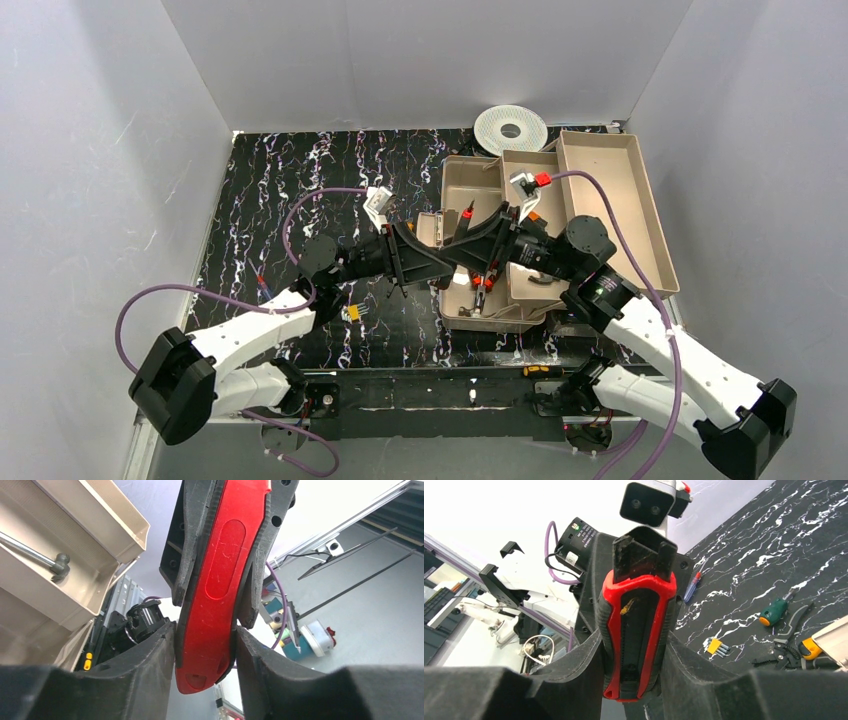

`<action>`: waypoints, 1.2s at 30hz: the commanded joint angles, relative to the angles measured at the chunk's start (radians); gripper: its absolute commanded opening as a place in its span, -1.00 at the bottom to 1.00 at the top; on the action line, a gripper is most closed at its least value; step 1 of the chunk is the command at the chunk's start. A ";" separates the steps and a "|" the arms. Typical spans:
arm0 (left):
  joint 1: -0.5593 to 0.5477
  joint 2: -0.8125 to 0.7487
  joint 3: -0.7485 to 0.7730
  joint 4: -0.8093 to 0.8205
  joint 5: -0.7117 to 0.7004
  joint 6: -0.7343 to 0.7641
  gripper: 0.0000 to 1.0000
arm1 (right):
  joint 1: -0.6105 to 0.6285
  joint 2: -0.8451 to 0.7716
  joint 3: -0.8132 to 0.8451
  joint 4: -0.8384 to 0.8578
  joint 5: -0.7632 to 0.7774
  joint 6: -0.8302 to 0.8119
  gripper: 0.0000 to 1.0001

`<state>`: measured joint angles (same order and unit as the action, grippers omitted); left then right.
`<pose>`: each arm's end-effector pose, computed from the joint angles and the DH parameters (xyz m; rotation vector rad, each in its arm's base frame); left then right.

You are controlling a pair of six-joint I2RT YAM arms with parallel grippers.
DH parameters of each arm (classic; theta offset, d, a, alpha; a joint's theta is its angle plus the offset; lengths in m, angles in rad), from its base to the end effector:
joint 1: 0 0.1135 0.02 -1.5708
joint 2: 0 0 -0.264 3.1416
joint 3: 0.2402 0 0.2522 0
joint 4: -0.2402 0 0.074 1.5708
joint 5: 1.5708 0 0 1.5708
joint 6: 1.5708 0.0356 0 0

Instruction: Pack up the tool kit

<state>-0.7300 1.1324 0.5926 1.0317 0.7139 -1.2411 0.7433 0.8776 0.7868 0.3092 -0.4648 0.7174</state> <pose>0.1617 -0.1760 0.3258 0.4483 1.4412 -2.0476 0.1394 0.1498 0.3770 -0.4596 1.4871 1.5045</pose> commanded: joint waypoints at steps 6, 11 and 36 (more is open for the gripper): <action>0.000 -0.138 0.053 -0.415 0.003 0.270 0.85 | -0.001 -0.070 0.102 -0.321 0.324 -0.145 -0.97; 0.001 -0.251 0.101 -0.852 -0.235 0.495 0.97 | -0.001 -0.063 0.197 -0.572 0.597 -0.233 -0.97; 0.002 -0.152 0.211 -1.511 -0.982 0.580 0.96 | -0.146 0.607 0.726 -1.421 1.211 -0.420 -0.97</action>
<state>-0.7288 0.9802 0.7628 -0.3985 -0.1516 -0.6617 0.6346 1.4372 1.4460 -1.0210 0.6907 0.3233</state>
